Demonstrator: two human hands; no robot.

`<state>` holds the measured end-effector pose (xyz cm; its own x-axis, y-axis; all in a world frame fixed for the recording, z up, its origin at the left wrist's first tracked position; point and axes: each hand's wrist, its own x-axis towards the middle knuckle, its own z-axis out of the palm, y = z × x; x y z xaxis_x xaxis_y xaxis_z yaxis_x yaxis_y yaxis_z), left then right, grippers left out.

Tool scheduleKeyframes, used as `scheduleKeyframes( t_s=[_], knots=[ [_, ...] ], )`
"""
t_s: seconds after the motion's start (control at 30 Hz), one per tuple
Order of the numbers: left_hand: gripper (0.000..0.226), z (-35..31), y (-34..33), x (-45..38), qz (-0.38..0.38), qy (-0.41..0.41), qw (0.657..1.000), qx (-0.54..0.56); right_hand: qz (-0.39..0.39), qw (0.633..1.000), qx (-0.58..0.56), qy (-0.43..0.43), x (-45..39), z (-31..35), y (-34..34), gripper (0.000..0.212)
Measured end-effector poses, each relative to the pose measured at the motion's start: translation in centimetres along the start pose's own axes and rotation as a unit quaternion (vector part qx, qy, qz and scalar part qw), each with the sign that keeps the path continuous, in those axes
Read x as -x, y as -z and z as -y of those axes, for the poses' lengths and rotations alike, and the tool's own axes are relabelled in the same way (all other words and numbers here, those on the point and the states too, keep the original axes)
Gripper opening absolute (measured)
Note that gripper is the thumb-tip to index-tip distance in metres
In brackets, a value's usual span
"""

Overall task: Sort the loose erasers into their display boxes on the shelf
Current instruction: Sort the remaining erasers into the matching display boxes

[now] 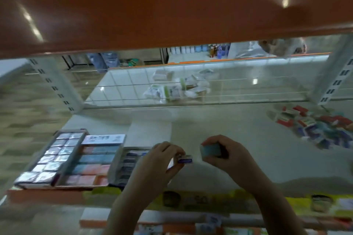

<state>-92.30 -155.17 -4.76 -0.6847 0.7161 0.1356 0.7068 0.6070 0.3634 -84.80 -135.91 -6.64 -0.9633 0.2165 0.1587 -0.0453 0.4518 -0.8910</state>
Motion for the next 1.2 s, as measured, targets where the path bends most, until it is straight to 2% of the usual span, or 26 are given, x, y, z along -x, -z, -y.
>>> scheduleKeyframes(
  t_s=[0.1,0.23,0.5,0.77,1.2],
  knots=[
    [0.024,3.3,1.9,2.2,0.023,0.011,0.999,-0.023,0.012,1.0,-0.013,0.004,-0.7,1.9,-3.4,0.032],
    [0.03,6.5,3.5,3.7,0.05,0.0,0.998,-0.028,-0.011,1.0,-0.008,0.003,-1.3,3.7,-6.7,0.037],
    [0.037,8.7,3.2,3.8,0.134,-0.082,0.986,-0.056,-0.093,0.996,0.002,-0.009,-0.5,5.3,-10.0,0.039],
    [0.038,8.8,2.9,3.6,0.129,-0.115,0.984,-0.044,-0.126,0.992,-0.009,-0.024,0.7,5.4,-11.0,0.04],
    [0.038,8.9,2.7,4.3,0.155,-0.12,0.98,-0.035,-0.114,0.992,-0.027,-0.037,1.0,4.9,-10.5,0.039]
  ],
)
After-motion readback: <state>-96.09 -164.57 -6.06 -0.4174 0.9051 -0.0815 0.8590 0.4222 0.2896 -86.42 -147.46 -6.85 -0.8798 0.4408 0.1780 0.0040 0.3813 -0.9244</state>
